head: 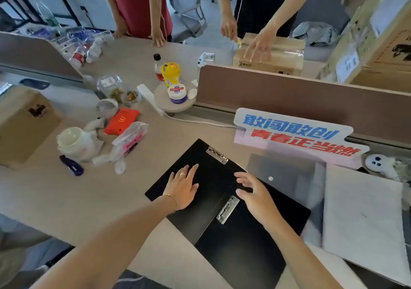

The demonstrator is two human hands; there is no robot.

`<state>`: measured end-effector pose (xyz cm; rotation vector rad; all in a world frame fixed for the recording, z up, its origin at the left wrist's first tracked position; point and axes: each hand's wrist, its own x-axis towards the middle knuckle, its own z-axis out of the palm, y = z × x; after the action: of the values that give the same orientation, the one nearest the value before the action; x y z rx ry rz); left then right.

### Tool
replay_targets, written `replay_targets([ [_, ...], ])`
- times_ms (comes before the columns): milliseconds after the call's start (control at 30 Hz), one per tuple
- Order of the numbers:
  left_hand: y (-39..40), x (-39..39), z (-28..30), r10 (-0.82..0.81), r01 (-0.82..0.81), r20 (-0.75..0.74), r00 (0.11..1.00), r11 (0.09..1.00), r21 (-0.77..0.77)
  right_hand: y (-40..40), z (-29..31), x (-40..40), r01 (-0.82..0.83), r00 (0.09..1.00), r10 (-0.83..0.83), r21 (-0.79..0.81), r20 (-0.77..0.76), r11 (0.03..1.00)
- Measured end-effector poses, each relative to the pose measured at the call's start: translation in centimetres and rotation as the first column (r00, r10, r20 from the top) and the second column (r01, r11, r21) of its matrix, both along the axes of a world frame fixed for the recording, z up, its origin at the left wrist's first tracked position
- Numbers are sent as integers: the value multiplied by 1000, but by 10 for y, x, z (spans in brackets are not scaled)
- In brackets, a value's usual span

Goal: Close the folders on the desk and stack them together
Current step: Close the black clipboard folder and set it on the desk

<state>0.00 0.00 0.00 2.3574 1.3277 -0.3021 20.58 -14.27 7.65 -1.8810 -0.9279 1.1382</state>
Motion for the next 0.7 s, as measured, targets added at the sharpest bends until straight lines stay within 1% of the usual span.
replay_targets([
  [133,24,-11,-12,56,-56,-29,998,998,-26,5,-39,-15,-67,990,96,-252,104,966],
  [233,39,-15,-22,131,-132,-27,991,989,-61,7,-67,-18,-83,959,174,-366,225,927],
  [367,53,-23,-33,263,-261,15,965,962,-85,9,-88,-23,-90,942,222,-448,251,889],
  [467,56,-28,-35,327,-319,57,943,940,-118,7,-98,-25,-97,941,239,-485,240,869],
  [600,55,-31,-38,345,-335,74,936,934,-123,4,-105,-25,-95,944,238,-498,230,862],
  [700,56,-31,-36,361,-351,88,928,930,-108,2,-108,-25,-97,934,249,-488,256,867],
])
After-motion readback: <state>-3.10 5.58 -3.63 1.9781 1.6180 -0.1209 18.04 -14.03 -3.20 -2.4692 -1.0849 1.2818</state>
